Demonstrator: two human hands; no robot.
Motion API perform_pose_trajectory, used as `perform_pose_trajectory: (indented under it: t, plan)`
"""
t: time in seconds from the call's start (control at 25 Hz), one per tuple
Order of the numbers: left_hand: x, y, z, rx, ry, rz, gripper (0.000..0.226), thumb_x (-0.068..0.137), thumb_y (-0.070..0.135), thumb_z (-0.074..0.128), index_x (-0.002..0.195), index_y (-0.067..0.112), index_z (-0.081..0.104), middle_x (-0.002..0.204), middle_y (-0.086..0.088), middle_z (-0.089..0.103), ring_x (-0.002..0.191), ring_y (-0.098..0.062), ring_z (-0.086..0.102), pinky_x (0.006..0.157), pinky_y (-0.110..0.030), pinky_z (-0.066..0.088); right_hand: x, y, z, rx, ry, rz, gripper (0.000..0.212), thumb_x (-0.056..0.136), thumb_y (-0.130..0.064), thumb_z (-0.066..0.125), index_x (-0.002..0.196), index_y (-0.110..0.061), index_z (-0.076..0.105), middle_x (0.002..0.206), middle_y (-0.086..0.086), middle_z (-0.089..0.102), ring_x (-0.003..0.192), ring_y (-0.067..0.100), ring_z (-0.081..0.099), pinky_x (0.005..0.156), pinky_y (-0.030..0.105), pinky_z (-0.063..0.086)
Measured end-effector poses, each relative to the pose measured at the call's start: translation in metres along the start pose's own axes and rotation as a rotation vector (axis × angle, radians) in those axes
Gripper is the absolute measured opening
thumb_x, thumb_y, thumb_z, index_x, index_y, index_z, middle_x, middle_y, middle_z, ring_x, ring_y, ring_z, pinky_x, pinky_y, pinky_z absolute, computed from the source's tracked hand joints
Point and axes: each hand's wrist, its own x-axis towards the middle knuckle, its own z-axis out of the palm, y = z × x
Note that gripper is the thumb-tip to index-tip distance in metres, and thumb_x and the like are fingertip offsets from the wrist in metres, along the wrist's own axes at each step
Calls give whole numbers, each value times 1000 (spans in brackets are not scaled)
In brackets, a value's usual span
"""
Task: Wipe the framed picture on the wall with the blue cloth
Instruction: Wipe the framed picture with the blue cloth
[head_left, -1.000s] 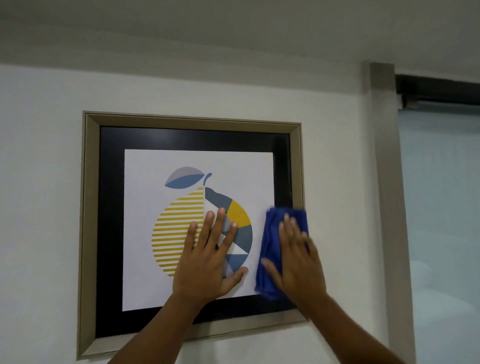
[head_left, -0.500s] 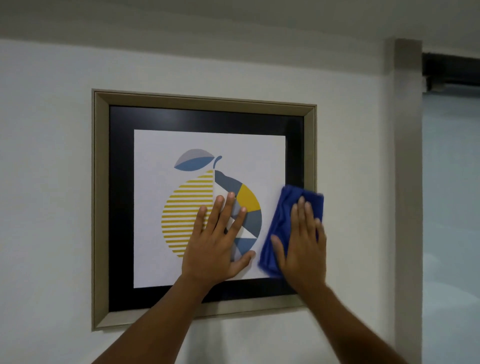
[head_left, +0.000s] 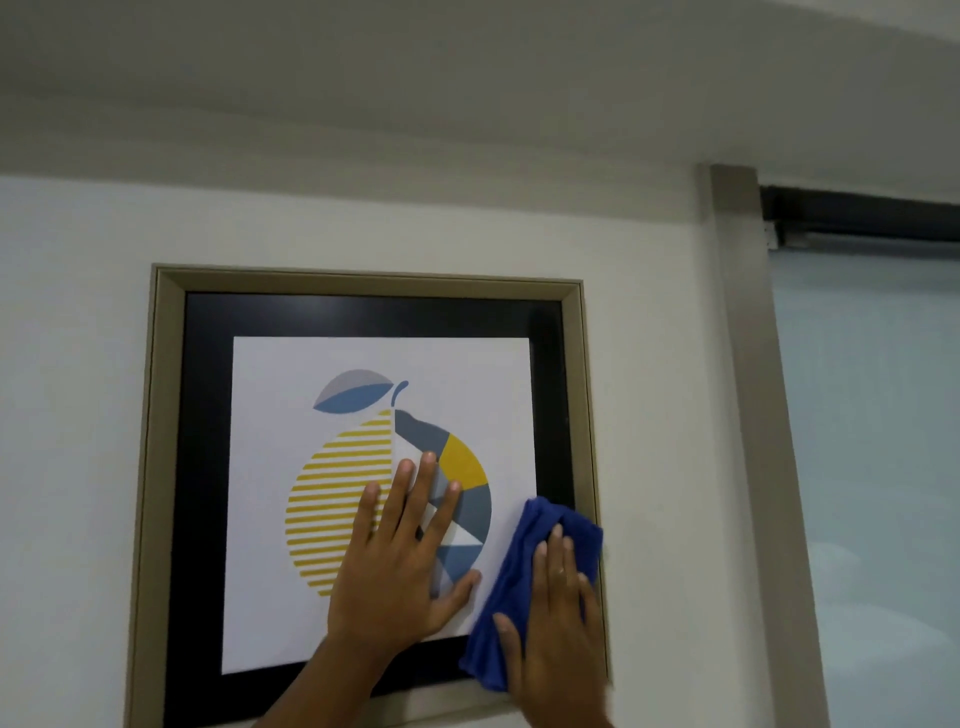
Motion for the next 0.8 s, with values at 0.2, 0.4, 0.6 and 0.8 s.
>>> perform_pose_trajectory:
  t: [0.2, 0.4, 0.6, 0.8]
  plan:
    - [-1, 4, -7, 20, -16, -2, 89, 90, 74, 40, 159, 18, 29, 169, -16, 18, 156, -37, 17, 122, -56, 18, 23, 42, -20, -155, -95, -228, 72, 101, -54, 12, 156, -6, 9, 165, 6, 6, 152, 17, -3, 116, 38, 10]
    - [-1, 3, -2, 24, -11, -10, 90, 90, 76, 39, 159, 20, 29, 169, -14, 21, 156, -36, 17, 125, -53, 9, 142, 25, -44, -96, -20, -187, 66, 103, -47, 19, 154, -7, 23, 162, 10, 25, 151, 23, 16, 118, 41, 19]
    - [-1, 5, 0, 12, -2, -12, 92, 89, 77, 40, 161, 23, 21, 170, -12, 16, 156, -35, 13, 124, -53, 8, 238, -7, -61, 32, 107, -61, 60, 102, -41, 29, 151, -7, 35, 159, 9, 34, 149, 22, 26, 117, 41, 18]
    - [-3, 4, -3, 13, 12, 4, 87, 91, 72, 44, 158, 19, 31, 170, -15, 17, 157, -35, 14, 125, -55, 13, 207, -6, -49, 14, 108, -81, 59, 102, -38, 29, 154, -9, 27, 162, 8, 26, 150, 21, 21, 120, 42, 16]
